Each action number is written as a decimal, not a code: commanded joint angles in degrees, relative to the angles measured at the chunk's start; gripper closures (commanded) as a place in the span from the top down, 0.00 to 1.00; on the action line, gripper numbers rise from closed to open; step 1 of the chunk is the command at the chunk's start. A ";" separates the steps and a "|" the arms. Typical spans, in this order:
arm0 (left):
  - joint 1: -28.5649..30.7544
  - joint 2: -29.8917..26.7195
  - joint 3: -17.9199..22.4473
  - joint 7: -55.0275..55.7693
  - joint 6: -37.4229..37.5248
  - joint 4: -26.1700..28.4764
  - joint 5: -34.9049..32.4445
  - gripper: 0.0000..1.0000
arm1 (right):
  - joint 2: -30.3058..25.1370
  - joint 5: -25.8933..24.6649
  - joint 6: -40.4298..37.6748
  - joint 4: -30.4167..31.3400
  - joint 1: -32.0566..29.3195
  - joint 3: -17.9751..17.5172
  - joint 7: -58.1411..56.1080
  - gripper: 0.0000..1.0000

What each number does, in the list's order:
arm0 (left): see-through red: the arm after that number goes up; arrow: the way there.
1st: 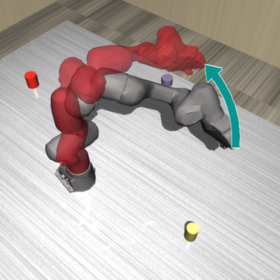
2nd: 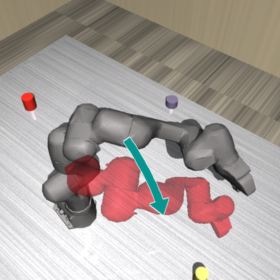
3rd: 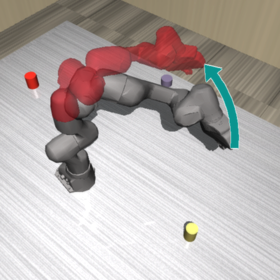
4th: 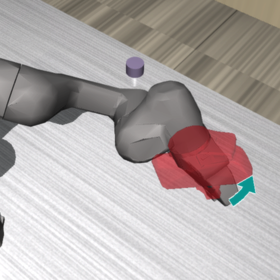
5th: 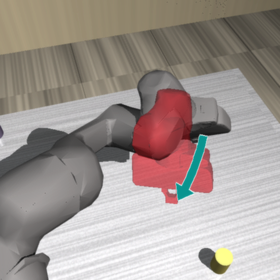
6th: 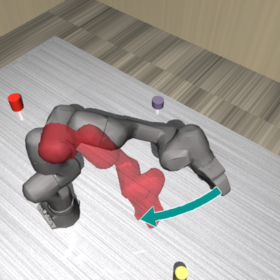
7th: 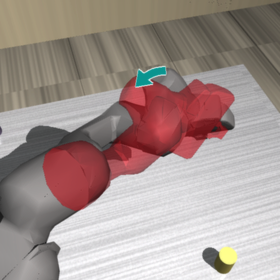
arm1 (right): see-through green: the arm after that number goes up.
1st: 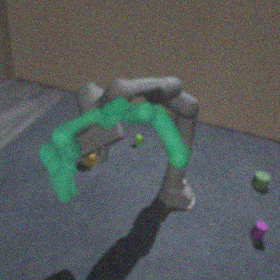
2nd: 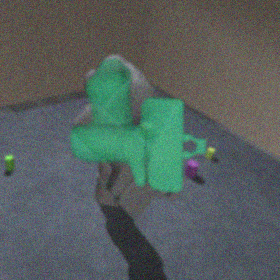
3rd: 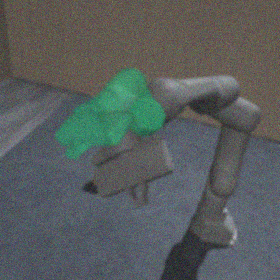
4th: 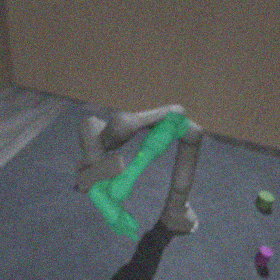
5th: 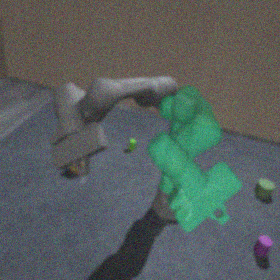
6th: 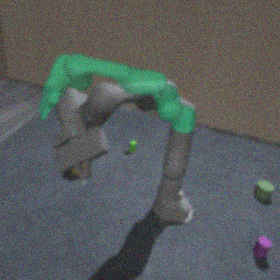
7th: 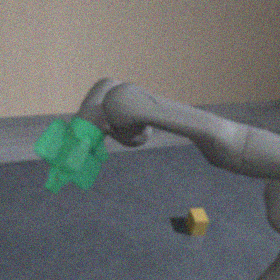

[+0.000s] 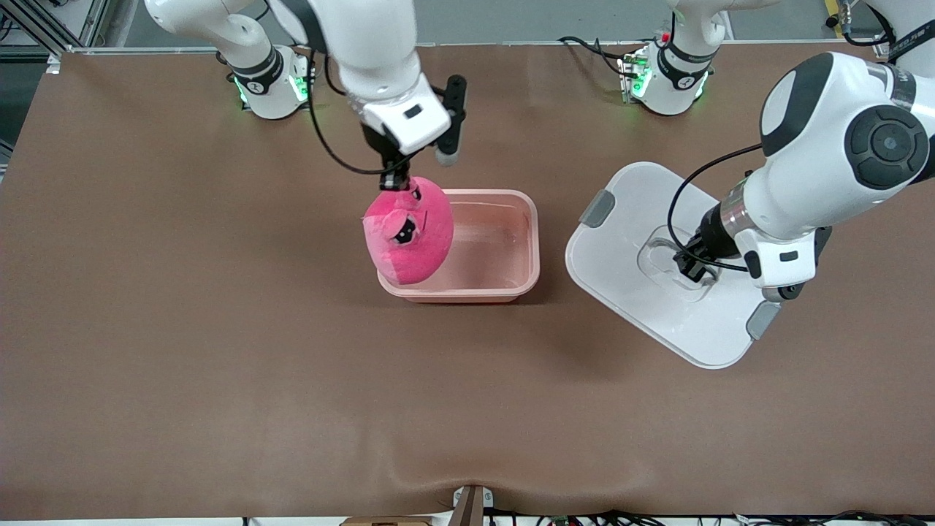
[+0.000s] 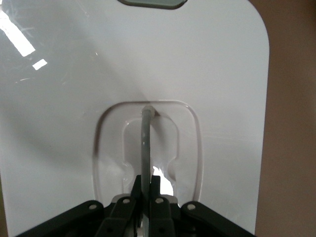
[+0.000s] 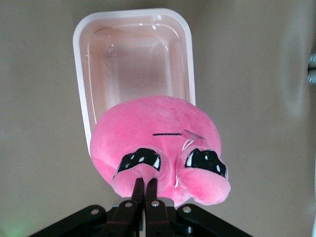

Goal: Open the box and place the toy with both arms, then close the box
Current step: 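Carry the pink plush over the open pink box with the right gripper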

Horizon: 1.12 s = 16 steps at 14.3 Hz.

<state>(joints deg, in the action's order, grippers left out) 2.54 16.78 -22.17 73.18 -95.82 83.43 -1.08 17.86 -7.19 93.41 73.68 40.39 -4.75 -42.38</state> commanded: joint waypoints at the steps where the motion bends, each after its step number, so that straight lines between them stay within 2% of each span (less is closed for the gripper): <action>1: 0.89 -1.67 -0.42 -1.29 0.90 0.76 1.25 0.00 | -0.72 -5.54 0.54 0.23 2.50 0.62 -5.15 0.00; 5: 1.07 -1.75 -0.42 -1.29 0.99 0.76 1.25 0.00 | -0.20 -5.91 0.72 0.41 2.51 0.62 -13.33 0.00; 16: 1.07 -1.67 -0.42 -1.29 1.42 0.85 1.25 0.00 | 0.86 -6.08 5.73 4.36 1.98 0.71 -13.60 0.00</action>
<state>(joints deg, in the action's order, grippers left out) 2.73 16.75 -22.18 73.15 -95.32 83.44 -1.08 19.07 -12.01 98.71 77.79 42.61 -3.84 -55.42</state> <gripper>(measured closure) 0.930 0.965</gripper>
